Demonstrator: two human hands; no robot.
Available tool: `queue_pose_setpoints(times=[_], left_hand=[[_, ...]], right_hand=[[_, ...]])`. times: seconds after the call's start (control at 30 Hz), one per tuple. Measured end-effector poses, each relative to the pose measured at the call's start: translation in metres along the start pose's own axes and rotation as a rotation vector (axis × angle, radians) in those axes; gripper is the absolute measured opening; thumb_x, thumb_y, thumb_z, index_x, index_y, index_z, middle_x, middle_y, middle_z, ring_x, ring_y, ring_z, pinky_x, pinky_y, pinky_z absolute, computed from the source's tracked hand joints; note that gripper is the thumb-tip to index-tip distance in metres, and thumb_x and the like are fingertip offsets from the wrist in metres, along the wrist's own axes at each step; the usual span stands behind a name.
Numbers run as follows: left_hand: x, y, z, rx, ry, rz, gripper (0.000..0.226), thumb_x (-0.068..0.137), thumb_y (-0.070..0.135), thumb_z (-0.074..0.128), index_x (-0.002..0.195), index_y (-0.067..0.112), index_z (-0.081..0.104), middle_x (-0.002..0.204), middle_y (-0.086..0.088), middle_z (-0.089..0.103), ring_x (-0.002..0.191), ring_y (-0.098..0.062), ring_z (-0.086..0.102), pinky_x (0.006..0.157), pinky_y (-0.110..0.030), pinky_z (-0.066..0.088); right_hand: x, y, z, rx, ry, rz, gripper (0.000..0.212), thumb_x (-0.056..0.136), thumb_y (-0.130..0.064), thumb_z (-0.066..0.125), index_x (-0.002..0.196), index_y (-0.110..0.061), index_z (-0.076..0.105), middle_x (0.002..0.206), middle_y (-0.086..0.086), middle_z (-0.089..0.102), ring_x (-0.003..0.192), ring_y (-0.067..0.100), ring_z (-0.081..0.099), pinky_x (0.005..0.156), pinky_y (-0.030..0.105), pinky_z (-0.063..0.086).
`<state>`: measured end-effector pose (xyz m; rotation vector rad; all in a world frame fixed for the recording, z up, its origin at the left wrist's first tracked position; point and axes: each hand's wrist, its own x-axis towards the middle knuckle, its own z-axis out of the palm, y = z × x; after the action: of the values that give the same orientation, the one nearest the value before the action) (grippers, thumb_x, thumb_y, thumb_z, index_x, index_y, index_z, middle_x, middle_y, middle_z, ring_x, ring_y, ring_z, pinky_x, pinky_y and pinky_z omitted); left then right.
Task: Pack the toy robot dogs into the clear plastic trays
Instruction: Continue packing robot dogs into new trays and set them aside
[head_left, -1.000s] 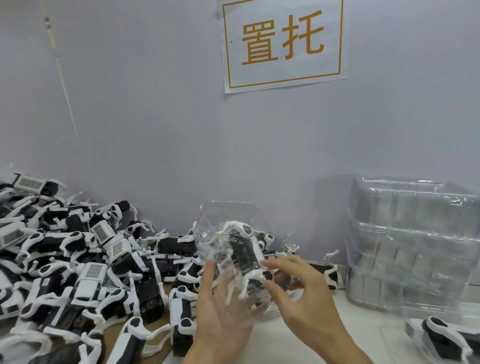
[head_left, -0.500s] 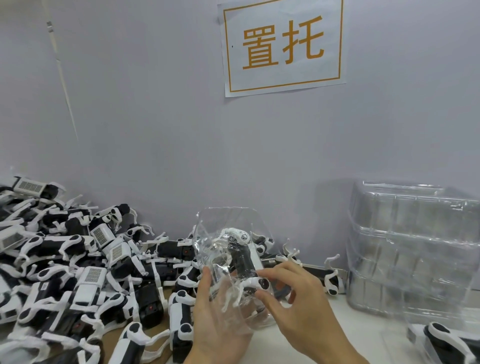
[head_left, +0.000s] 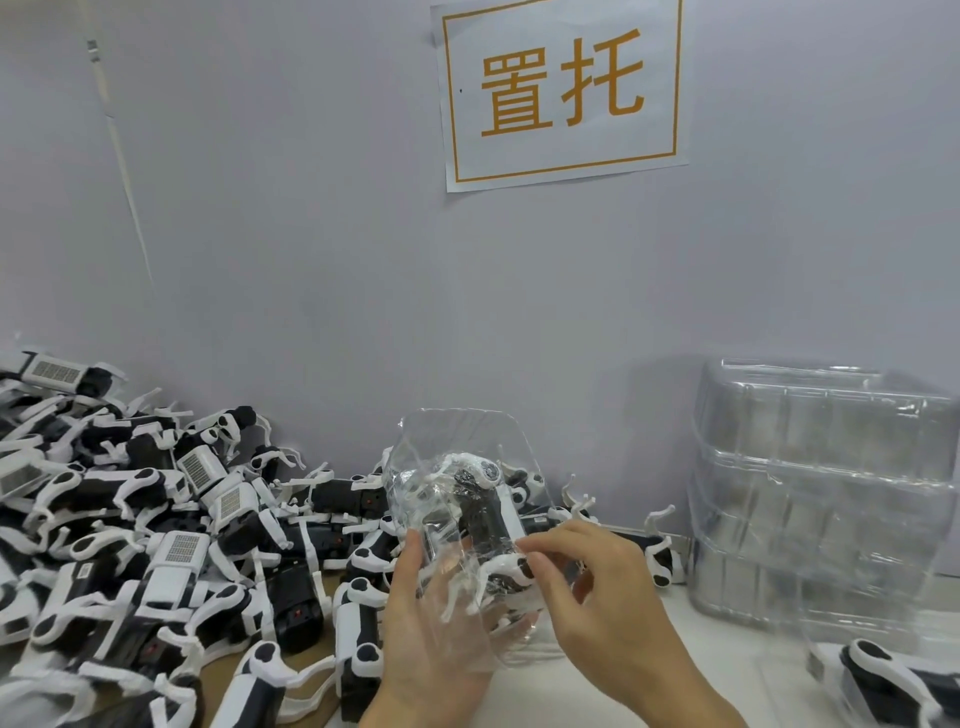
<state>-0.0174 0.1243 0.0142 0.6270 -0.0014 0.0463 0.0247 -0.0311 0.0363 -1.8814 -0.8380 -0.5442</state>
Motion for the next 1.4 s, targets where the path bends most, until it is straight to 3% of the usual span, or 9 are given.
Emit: queue_pose_setpoints(times=[0.23, 0.37, 0.47, 0.73, 1.07, 1.2, 1.3, 1.37, 1.4], left_hand=[[-0.004, -0.001, 0.003, 0.157, 0.08, 0.011, 0.075, 0.064, 0.068, 0.068, 0.117, 0.015, 0.073, 0.125, -0.019, 0.067, 0.111, -0.042, 0.065, 0.102, -0.063, 0.042], [-0.006, -0.004, 0.008, 0.221, 0.019, 0.022, 0.065, 0.063, 0.063, 0.069, 0.106, 0.015, 0.078, 0.111, -0.015, 0.074, 0.094, -0.036, 0.073, 0.079, -0.053, 0.059], [-0.006, -0.007, 0.01, 0.301, -0.032, 0.011, 0.058, 0.07, 0.059, 0.065, 0.106, 0.014, 0.077, 0.114, -0.017, 0.072, 0.098, -0.035, 0.072, 0.074, -0.048, 0.059], [-0.008, -0.013, 0.01, 0.383, -0.083, 0.042, 0.04, 0.063, 0.045, 0.072, 0.087, 0.014, 0.08, 0.094, -0.016, 0.076, 0.076, -0.028, 0.075, 0.061, -0.039, 0.059], [-0.012, -0.01, 0.018, 0.406, -0.108, 0.061, 0.036, 0.062, 0.044, 0.071, 0.082, 0.015, 0.08, 0.088, -0.011, 0.076, 0.066, -0.023, 0.073, 0.054, -0.03, 0.056], [-0.014, -0.01, 0.017, 0.387, -0.045, 0.06, 0.04, 0.068, 0.047, 0.069, 0.087, 0.013, 0.078, 0.099, -0.018, 0.074, 0.079, -0.029, 0.074, 0.06, -0.037, 0.058], [-0.014, -0.01, 0.021, 0.39, 0.018, 0.064, 0.046, 0.068, 0.049, 0.07, 0.096, 0.014, 0.078, 0.112, -0.019, 0.072, 0.097, -0.031, 0.069, 0.083, -0.045, 0.056], [-0.013, -0.01, 0.021, 0.405, 0.065, 0.086, 0.044, 0.068, 0.046, 0.076, 0.1, 0.016, 0.079, 0.117, -0.01, 0.072, 0.111, -0.026, 0.063, 0.096, -0.042, 0.052], [-0.012, -0.01, 0.021, 0.417, 0.085, 0.097, 0.039, 0.067, 0.042, 0.081, 0.099, 0.019, 0.08, 0.116, -0.005, 0.073, 0.113, -0.023, 0.061, 0.089, -0.036, 0.053]], right_hand=[[0.007, -0.008, 0.001, 0.016, 0.161, -0.009, 0.018, 0.089, -0.021, 0.071, 0.09, -0.038, 0.069, 0.079, -0.017, 0.065, 0.076, 0.008, 0.063, 0.06, 0.009, 0.041], [0.01, -0.017, -0.004, 0.113, 0.235, -0.009, 0.032, 0.09, -0.022, 0.071, 0.11, -0.044, 0.061, 0.096, -0.023, 0.065, 0.089, 0.0, 0.063, 0.061, 0.005, 0.043], [0.011, -0.019, -0.006, 0.137, 0.241, -0.006, 0.029, 0.09, -0.026, 0.07, 0.115, -0.04, 0.062, 0.103, -0.026, 0.063, 0.096, -0.004, 0.06, 0.064, 0.004, 0.044], [0.013, -0.013, -0.012, 0.012, 0.294, 0.02, 0.018, 0.081, -0.023, 0.08, 0.091, -0.032, 0.069, 0.09, -0.021, 0.06, 0.086, 0.004, 0.061, 0.066, 0.017, 0.049], [0.011, -0.012, -0.008, -0.038, 0.369, -0.007, 0.014, 0.082, -0.016, 0.079, 0.094, -0.021, 0.073, 0.086, -0.018, 0.062, 0.084, 0.0, 0.061, 0.071, 0.005, 0.044], [0.013, -0.012, -0.009, -0.007, 0.367, -0.02, 0.018, 0.08, -0.015, 0.081, 0.095, -0.022, 0.074, 0.085, -0.019, 0.063, 0.083, 0.001, 0.062, 0.069, 0.005, 0.045], [0.012, -0.011, -0.012, -0.02, 0.307, -0.044, 0.026, 0.086, -0.017, 0.075, 0.107, -0.031, 0.069, 0.091, -0.023, 0.059, 0.087, 0.002, 0.061, 0.07, 0.012, 0.048], [0.012, -0.012, -0.014, -0.013, 0.25, -0.051, 0.032, 0.089, -0.02, 0.07, 0.113, -0.041, 0.064, 0.095, -0.022, 0.055, 0.091, 0.004, 0.059, 0.069, 0.016, 0.051], [0.012, -0.012, -0.015, -0.012, 0.244, -0.058, 0.031, 0.09, -0.021, 0.07, 0.11, -0.044, 0.063, 0.095, -0.021, 0.056, 0.091, 0.005, 0.059, 0.067, 0.015, 0.051]])
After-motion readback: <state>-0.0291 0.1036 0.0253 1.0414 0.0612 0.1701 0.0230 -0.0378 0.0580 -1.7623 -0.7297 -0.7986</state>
